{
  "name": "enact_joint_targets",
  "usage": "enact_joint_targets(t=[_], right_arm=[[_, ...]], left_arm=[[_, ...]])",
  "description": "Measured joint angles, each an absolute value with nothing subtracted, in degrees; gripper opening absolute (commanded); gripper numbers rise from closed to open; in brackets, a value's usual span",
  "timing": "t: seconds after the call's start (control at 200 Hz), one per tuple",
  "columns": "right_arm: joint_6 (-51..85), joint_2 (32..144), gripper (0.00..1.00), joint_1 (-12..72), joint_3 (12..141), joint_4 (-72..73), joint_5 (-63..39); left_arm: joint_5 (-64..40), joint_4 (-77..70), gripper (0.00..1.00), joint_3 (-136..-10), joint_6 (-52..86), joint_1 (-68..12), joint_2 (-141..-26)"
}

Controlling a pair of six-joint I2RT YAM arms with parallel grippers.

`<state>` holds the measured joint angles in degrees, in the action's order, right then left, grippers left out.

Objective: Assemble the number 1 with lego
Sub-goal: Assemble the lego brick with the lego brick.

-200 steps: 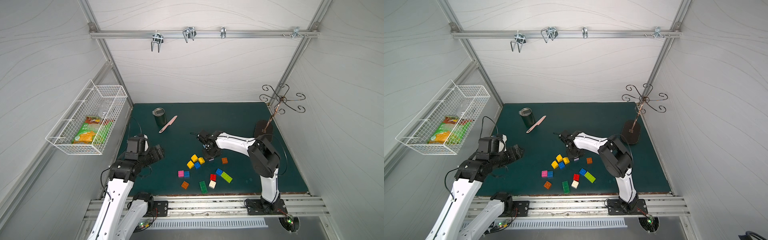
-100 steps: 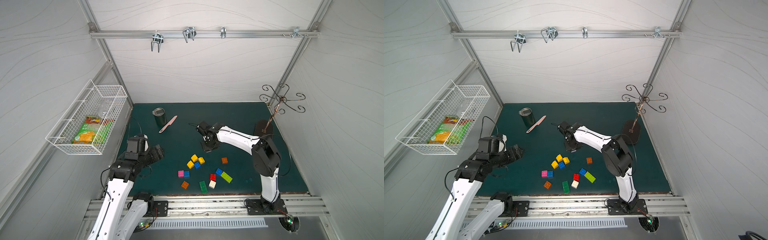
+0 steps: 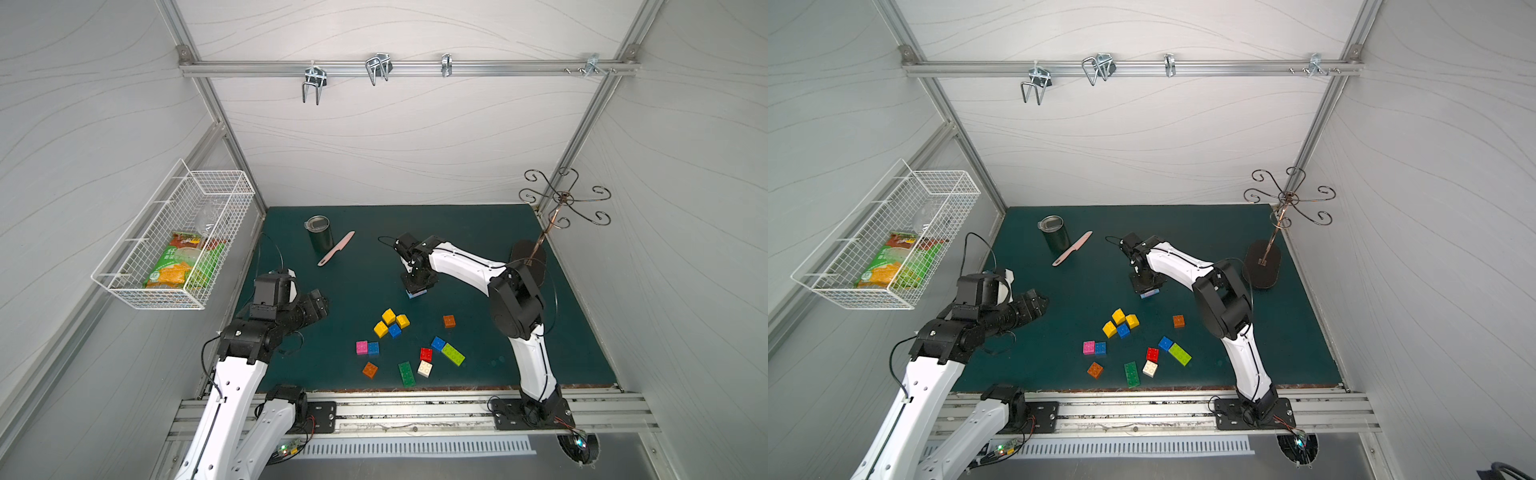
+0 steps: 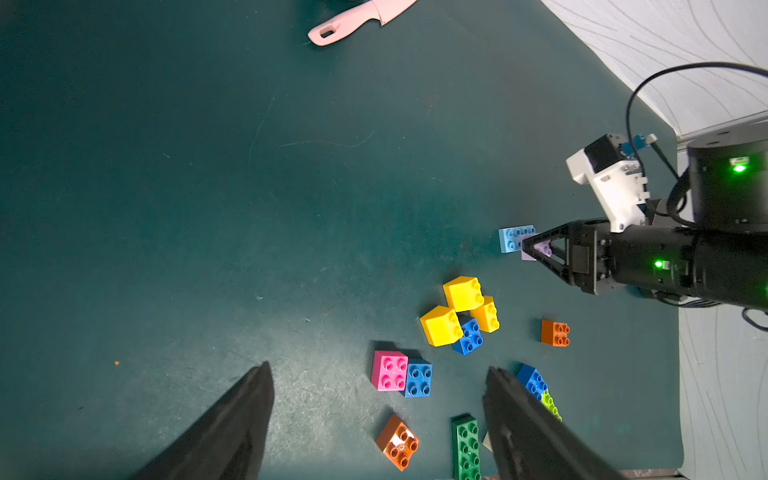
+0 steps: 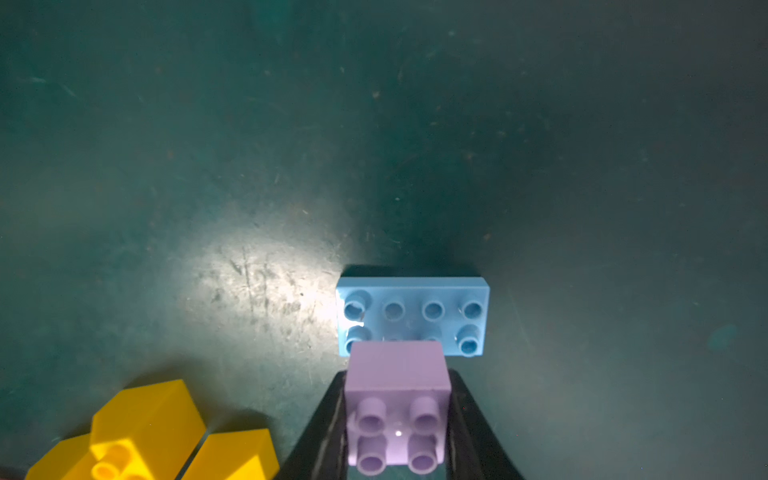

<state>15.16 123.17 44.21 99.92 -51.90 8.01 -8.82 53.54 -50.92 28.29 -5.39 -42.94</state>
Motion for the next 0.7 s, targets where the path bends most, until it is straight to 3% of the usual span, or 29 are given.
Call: enact_joint_targets(t=[0.7], right_arm=[[11.0,124.8,0.08,42.5,99.9,-49.7,6.3]], left_arm=[[-8.9,53.5,0.84,-50.9,28.3,-5.4,-43.9]])
